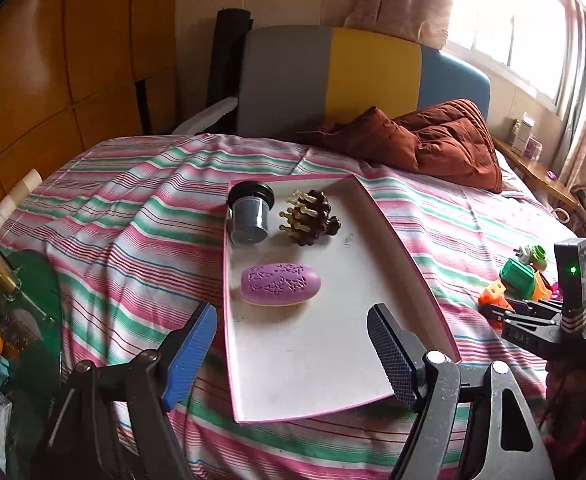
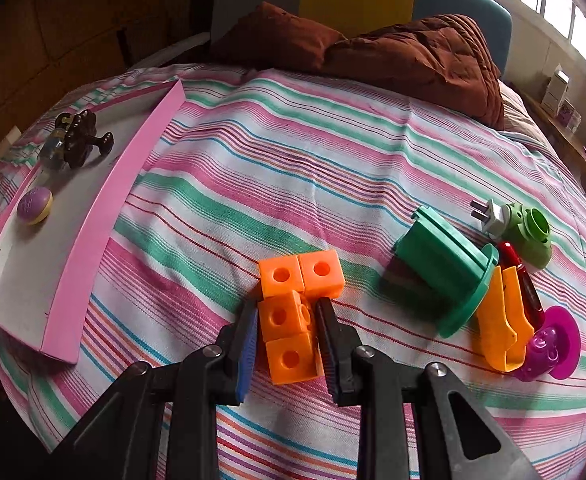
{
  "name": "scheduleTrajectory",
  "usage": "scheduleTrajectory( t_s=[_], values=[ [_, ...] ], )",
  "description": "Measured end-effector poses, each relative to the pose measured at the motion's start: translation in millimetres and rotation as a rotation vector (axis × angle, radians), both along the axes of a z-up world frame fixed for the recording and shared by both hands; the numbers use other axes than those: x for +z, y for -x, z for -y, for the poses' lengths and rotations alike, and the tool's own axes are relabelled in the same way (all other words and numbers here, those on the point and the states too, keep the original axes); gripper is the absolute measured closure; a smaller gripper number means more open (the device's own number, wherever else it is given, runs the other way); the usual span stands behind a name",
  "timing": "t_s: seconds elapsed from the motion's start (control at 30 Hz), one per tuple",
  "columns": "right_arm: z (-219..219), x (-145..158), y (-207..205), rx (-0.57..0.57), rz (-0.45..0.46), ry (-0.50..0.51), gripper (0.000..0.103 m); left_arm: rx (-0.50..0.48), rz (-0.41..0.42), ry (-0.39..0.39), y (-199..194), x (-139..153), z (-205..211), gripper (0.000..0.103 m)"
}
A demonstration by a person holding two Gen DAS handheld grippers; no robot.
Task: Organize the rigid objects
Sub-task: 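Lift the held orange cubes toward the tray with the right gripper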
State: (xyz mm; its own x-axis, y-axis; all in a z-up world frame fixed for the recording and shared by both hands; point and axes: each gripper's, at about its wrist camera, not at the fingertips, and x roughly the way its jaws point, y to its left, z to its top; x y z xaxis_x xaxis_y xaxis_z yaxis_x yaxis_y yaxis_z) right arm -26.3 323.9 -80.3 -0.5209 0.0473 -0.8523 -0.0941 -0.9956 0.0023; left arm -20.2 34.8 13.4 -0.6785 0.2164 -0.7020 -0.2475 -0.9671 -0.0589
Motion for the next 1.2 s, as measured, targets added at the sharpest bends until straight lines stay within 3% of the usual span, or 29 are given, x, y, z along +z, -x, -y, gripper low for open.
scheduleTrajectory(
  t_s=[0.67, 0.83, 1.0, 1.2],
  values=[
    [3, 4, 3, -0.076, 0.01, 0.0, 0.076, -0.016, 0.054, -0.015, -9, -20, 2, 0.025],
    [3, 17, 6, -0.094, -0.01, 0.036, 0.076, -0.031, 0.062, -0.009, -12, -23, -1, 0.025],
    [22, 45, 12, -0.024, -0.08, 0.07, 0.076, -0.031, 0.075, -0.006, -12, -29, -1, 0.025],
    [67, 72, 30, 0.163, -0.114, 0.144, 0.076, -0.025, 0.079, -0.009, -11, -32, 2, 0.025]
  ],
)
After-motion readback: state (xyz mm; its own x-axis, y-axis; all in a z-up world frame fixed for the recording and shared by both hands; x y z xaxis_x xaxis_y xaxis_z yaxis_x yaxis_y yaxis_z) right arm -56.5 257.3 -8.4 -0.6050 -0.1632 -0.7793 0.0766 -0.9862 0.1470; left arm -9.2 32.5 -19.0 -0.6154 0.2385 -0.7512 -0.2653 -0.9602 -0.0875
